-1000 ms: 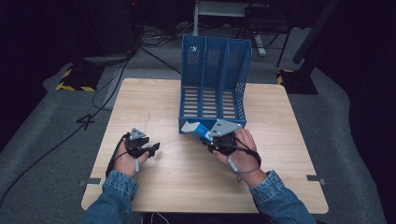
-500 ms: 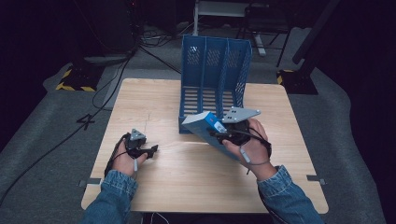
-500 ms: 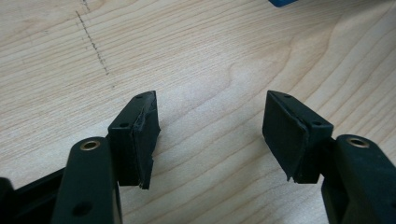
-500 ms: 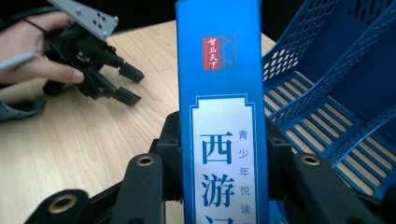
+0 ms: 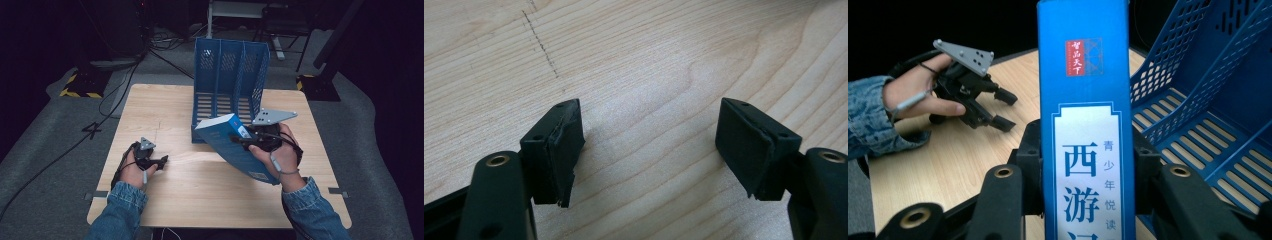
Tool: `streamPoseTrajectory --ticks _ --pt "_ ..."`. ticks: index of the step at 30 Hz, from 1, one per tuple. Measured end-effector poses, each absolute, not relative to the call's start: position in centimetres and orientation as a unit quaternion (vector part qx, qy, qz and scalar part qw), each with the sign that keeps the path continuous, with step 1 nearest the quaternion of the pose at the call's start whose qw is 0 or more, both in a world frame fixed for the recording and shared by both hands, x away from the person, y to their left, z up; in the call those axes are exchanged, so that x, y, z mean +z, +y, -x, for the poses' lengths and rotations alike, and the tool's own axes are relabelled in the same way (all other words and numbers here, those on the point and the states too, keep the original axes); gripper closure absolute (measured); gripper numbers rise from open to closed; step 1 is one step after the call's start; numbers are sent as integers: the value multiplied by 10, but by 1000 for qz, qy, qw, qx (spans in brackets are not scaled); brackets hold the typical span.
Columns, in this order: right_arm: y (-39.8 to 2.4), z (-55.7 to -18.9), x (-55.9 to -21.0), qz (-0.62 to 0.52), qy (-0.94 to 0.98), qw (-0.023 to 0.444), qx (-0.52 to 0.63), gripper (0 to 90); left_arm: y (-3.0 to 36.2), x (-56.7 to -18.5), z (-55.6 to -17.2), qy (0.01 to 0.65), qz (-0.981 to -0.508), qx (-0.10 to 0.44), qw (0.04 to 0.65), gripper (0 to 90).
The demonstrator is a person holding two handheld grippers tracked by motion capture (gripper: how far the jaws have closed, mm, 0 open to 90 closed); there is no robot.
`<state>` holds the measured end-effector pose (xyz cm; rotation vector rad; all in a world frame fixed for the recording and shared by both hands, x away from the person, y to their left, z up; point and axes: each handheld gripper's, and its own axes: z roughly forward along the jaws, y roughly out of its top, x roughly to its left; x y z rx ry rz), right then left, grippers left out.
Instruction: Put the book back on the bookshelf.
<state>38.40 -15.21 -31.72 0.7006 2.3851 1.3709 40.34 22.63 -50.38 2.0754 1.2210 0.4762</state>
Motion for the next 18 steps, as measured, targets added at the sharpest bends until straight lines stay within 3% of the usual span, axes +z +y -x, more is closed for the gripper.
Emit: streamPoseTrajectory --ticks 18 --pt "-182 -385 -302 -279 785 148 533 618 224 -504 -406 474 -795 183 333 248"
